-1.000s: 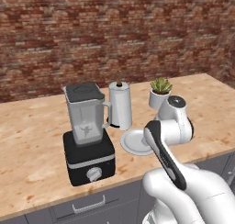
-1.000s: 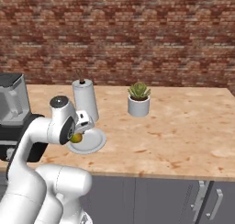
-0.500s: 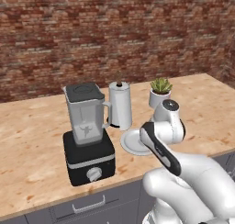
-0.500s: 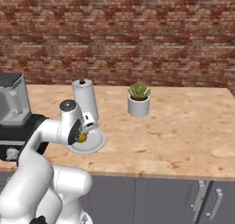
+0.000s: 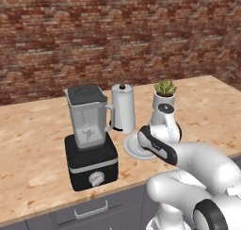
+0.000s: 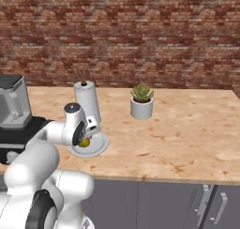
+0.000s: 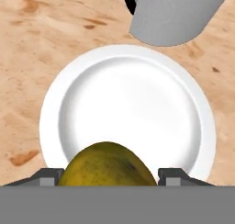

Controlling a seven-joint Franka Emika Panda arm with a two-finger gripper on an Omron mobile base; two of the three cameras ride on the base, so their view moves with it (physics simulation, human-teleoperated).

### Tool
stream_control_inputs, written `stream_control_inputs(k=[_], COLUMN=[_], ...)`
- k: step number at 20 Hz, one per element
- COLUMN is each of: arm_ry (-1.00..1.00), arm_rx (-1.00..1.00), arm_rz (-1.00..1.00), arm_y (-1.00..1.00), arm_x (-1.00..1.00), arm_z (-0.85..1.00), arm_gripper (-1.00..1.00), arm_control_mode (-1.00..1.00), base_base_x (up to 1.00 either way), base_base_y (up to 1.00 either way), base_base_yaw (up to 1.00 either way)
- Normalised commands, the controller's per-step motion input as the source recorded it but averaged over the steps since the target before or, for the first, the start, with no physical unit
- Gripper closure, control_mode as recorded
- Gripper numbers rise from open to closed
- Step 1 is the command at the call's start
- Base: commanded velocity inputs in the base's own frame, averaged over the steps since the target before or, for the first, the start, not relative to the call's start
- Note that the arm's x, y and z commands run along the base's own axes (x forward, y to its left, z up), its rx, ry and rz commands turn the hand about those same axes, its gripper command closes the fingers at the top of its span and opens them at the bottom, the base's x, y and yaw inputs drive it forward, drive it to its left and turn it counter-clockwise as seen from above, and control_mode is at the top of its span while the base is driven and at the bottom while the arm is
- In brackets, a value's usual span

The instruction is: Pick the orange and apple from the fridge and place them on the plate next to the blender to make a fruit smoothie.

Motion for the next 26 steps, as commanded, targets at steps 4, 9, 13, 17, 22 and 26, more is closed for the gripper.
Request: stream_control_inputs(k=[4,9,13,17,22,26], arm_ry=[0.00,0.00,0.00,0.00,-0.01,-0.09], arm_rx=[-0.03,-0.01,-0.01,-0.01,-0.02,0.00], arm_rz=[0.00,0.00,0.00,0.00,0.00,0.00], arm_y=[0.08,0.01,0.00,0.00,0.00,0.00], arm_x=[0.01,0.00,0.00,-0.17,-0.46,-0.80], arm_z=[-0.48,-0.34,-0.05,0.22,0.74,0.60], arm_gripper=[-1.00,-1.00,-1.00,-1.00,-1.00,-1.00], arm_control_mode=[-1.00,-1.00,-1.00,-1.00,-1.00,-1.00], base_base_x=[0.00,0.00,0.00,0.00,0.00,0.00], base_base_y=[0.00,0.00,0.00,0.00,0.00,0.00], base_base_yaw=[0.00,0.00,0.00,0.00,0.00,0.00])
